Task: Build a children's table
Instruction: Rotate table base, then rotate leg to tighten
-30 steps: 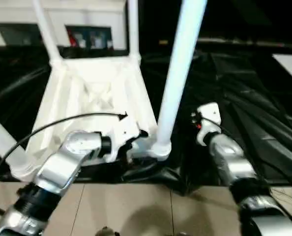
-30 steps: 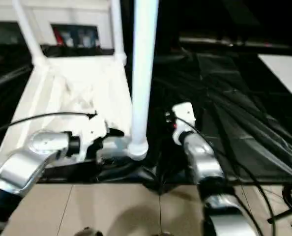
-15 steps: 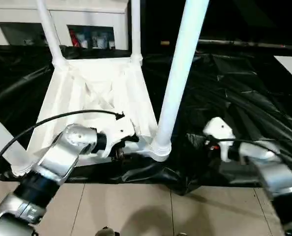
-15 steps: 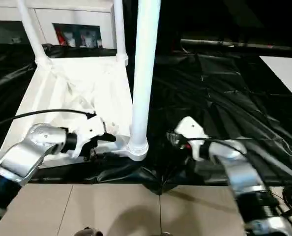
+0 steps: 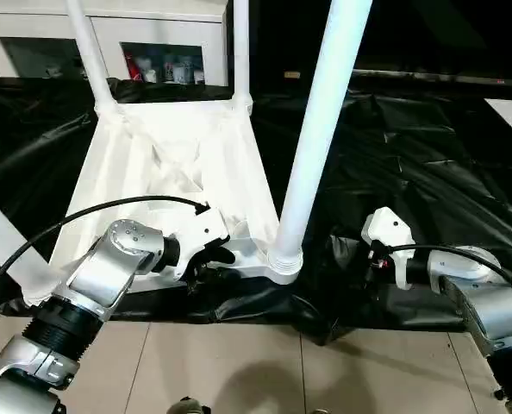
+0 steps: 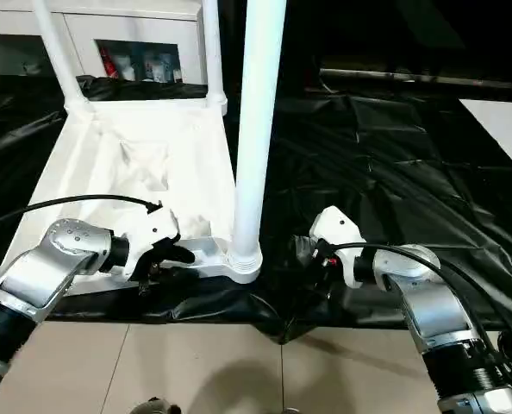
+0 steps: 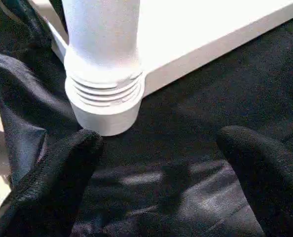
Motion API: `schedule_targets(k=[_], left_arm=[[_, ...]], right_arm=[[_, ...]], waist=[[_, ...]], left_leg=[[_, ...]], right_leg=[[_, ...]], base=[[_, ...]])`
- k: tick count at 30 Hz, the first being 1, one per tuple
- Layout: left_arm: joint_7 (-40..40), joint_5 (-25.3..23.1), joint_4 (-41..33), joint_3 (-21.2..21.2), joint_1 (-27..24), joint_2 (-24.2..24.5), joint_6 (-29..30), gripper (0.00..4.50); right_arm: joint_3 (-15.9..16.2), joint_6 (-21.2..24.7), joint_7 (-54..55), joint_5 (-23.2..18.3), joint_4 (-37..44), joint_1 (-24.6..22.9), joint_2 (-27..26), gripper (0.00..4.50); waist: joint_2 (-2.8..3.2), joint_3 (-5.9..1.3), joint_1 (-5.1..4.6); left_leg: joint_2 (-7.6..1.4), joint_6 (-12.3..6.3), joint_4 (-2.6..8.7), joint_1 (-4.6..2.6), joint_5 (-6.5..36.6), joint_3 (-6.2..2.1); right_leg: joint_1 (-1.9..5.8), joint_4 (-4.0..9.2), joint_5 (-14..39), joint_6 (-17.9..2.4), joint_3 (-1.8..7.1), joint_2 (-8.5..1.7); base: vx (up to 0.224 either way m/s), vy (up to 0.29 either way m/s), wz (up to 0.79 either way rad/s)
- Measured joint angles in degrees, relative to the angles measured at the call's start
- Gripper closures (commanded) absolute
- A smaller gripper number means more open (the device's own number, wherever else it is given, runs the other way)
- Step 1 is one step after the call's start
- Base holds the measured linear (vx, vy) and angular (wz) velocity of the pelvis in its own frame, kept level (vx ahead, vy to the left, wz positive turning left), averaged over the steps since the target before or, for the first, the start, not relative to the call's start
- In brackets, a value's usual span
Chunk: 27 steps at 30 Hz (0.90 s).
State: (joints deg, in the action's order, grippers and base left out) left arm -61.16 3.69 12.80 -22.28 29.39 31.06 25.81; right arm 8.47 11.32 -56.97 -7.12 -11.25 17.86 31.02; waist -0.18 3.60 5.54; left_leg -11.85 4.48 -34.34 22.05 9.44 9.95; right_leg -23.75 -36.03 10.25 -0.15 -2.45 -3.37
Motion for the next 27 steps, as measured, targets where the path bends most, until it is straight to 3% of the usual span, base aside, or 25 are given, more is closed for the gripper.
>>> schedule_targets(k=[19, 27], left_arm=[[-2.55, -0.07, 0.48, -0.11, -0.11, 0.41, 0.18, 4.19], [-3.04, -0.22, 0.95, -0.15, -0.11, -0.09, -0.84, 4.49]], right_arm=[[1.60, 1.74, -1.94, -2.35, 1.73, 0.11, -3.40, 0.00], [3.37, 0.92, -0.35, -1.77, -2.48, 2.61, -8.36, 0.00]], waist=[[-0.01, -0.01, 0.27], [-0.10, -0.06, -0.52]], left_leg=[[0.00, 0.00, 0.00, -0.02, 0.00, 0.00], [0.01, 0.00, -0.02, -0.03, 0.00, 0.01]], right_leg=[[0.03, 0.00, 0.00, 0.00, 0.01, 0.00], [0.02, 0.01, -0.09, -0.15, 0.04, 0.00]], base=[[0.000, 0.000, 0.00], [0.000, 0.000, 0.00]])
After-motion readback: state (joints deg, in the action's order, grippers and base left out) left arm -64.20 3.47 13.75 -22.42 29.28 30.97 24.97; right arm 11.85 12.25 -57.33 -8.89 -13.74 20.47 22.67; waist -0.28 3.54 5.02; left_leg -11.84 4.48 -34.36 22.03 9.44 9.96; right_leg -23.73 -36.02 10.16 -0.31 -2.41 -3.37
